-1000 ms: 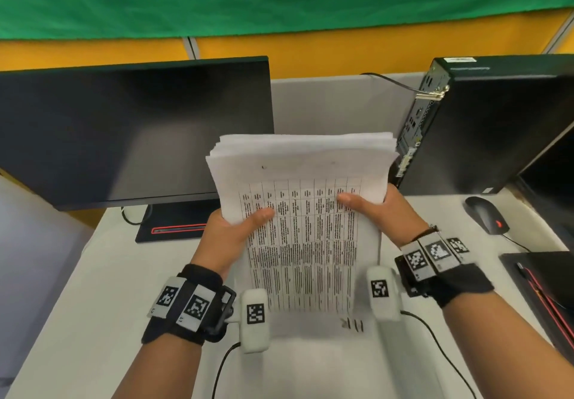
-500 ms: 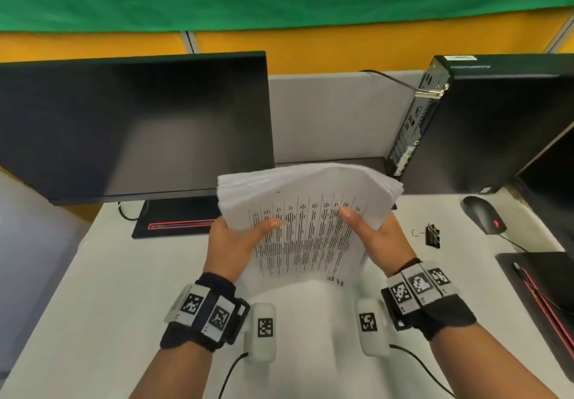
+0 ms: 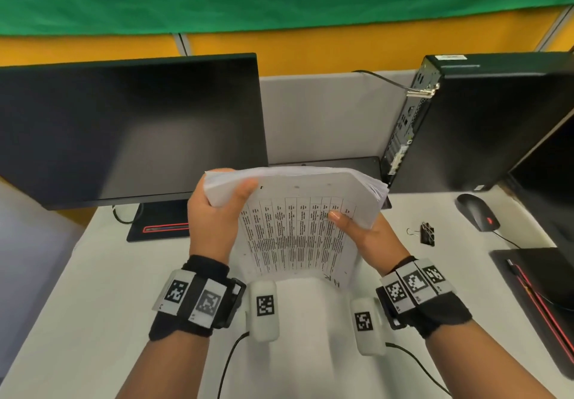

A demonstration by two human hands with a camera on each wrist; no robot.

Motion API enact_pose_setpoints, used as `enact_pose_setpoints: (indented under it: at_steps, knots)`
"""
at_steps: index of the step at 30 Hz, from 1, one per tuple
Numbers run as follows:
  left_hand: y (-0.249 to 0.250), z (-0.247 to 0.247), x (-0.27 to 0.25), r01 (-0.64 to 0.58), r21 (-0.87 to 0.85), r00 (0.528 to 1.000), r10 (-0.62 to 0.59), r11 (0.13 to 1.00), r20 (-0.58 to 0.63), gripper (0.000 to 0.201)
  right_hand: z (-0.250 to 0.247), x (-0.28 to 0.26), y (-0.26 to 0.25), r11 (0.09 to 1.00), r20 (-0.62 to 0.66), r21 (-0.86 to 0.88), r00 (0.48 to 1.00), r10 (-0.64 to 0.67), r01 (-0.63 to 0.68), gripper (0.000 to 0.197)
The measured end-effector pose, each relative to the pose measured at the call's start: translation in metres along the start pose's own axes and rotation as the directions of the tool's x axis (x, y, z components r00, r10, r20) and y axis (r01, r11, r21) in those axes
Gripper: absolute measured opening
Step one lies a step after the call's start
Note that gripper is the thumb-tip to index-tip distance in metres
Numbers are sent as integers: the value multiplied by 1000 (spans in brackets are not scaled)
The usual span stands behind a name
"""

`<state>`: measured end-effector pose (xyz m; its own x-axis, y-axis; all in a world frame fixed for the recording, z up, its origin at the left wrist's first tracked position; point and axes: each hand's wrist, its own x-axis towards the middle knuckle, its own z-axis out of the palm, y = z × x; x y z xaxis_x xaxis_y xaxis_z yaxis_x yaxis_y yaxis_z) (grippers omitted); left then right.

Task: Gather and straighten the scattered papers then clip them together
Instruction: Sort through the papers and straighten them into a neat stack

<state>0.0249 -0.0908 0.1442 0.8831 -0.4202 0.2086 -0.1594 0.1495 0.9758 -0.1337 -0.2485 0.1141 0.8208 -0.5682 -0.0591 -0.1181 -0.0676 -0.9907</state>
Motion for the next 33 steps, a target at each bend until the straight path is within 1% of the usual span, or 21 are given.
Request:
enact_pose_setpoints:
  at_steps: [2,5,7,9,12,13,15,17,18,20,22,23,24,26,27,28,29,30,31,32,33]
  knots:
    - [1,-2,4,15,45,1000,-15,999,16,17,-2,0,-1,1000,-7,-6,1000,17,-17,20]
    - [7,-4,6,-1,116,997,-8,993,78,18,-4,-1,-4,999,-21,-30,1000,20,-21,15]
    - [14,-5,8,-14,101,997,5,995,81,17,-7,-1,-13,999,-24,-50,1000,8,-10,14]
    - [24,-5,11,-4,54,997,0,999,75,16,-14,-1,-25,997,-4,-74,1000,-3,3,17]
    - [37,-5,11,54,-6,991,-52,999,122,15,-27,-4,-40,998,97,-68,995,19,-12,30]
    - [38,-5,11,96,-24,986,-92,995,140,14,-32,-6,-42,999,126,-32,991,45,-41,30]
    - [26,-3,11,193,-27,966,-185,981,182,9,-41,-7,-33,986,161,69,977,136,-149,27]
    - [-2,1,8,281,48,939,-285,958,190,8,-49,-5,-10,946,202,125,941,271,-300,27]
    - [-22,4,5,326,97,923,-339,940,183,8,-52,-3,6,916,219,118,910,353,-384,32]
    - [-61,12,-5,428,190,874,-458,884,161,10,-55,-2,41,850,210,23,833,511,-527,53]
    - [-92,21,-16,500,238,834,-537,833,126,10,-61,0,80,800,183,-73,781,598,-595,76]
    - [-102,24,-21,518,252,822,-557,817,117,10,-62,1,92,790,169,-90,772,613,-607,82]
    - [-112,28,-25,535,266,809,-577,802,112,12,-64,0,102,784,145,-74,772,619,-616,80]
    - [-121,32,-29,552,278,795,-596,786,108,20,-63,-1,102,793,85,-21,789,608,-609,53]
    - [-124,35,-29,552,285,794,-598,784,109,22,-65,-1,101,800,50,12,799,599,-600,40]
    - [-126,37,-28,541,300,798,-592,786,113,22,-67,-1,100,806,23,45,807,590,-590,33]
    - [-127,39,-26,513,335,809,-576,791,121,23,-69,-2,100,809,10,68,812,584,-583,30]
    - [-128,40,-22,453,404,830,-542,795,135,24,-71,-2,100,813,14,79,816,578,-577,27]
    - [-128,42,-17,356,508,856,-491,784,158,26,-72,-2,101,815,24,83,819,574,-574,24]
    - [-127,44,-11,228,622,880,-433,749,198,27,-73,-1,103,816,32,93,821,570,-571,22]
    - [-126,46,-6,87,710,888,-377,699,262,29,-75,-1,105,818,40,108,825,564,-565,19]
